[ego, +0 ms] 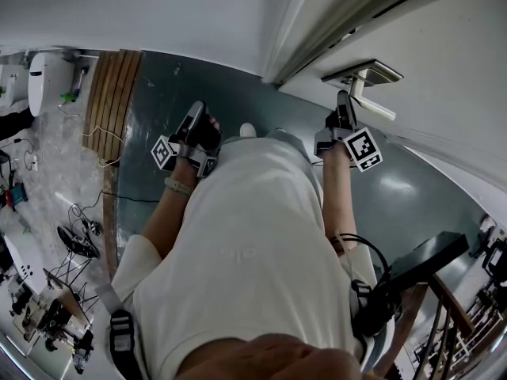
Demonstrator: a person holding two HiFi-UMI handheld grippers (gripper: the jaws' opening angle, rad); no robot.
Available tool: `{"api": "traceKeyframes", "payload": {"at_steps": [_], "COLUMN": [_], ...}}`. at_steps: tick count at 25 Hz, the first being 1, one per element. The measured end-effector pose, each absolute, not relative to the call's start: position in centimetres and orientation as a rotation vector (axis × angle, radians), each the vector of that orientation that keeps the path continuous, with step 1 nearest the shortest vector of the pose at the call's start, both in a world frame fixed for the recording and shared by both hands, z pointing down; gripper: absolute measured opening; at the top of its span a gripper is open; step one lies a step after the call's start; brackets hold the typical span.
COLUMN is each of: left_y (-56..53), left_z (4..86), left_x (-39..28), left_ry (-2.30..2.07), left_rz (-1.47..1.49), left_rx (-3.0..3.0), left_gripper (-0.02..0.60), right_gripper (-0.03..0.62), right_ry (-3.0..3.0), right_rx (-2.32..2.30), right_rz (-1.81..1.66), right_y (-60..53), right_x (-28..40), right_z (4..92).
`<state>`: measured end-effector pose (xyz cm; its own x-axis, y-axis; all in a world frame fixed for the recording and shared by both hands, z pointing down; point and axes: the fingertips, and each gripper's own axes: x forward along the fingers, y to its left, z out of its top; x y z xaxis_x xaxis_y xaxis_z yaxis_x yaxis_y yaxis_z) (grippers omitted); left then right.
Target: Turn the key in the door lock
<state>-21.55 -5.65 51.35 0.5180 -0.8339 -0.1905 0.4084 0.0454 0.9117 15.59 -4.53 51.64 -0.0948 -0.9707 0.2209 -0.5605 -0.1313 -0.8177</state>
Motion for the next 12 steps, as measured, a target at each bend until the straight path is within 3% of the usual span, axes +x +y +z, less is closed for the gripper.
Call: {"api": "traceKeyframes", "payload": {"at_steps": [5,12], "left_y": [-5.91,-5.72], "left_z": [51.47,51.07], "left_x": [-21.67,-21.77], "left_ry": [-0.452,-0.445], "left_rz": [-0.996,-0.99], "left_rx": [1.175,1.176], "left_gripper": [0.008,0.008], "right_gripper": [0.055,0.057], "right_ry": [1.418,1.569], "right_rx": [-1.409,-1.497], "right_rz": [-1.285,-1.23], "right_y": [-4.46,-4.55], "right_x": [15.83,15.4], "right_z": [52.3,51.65]}}
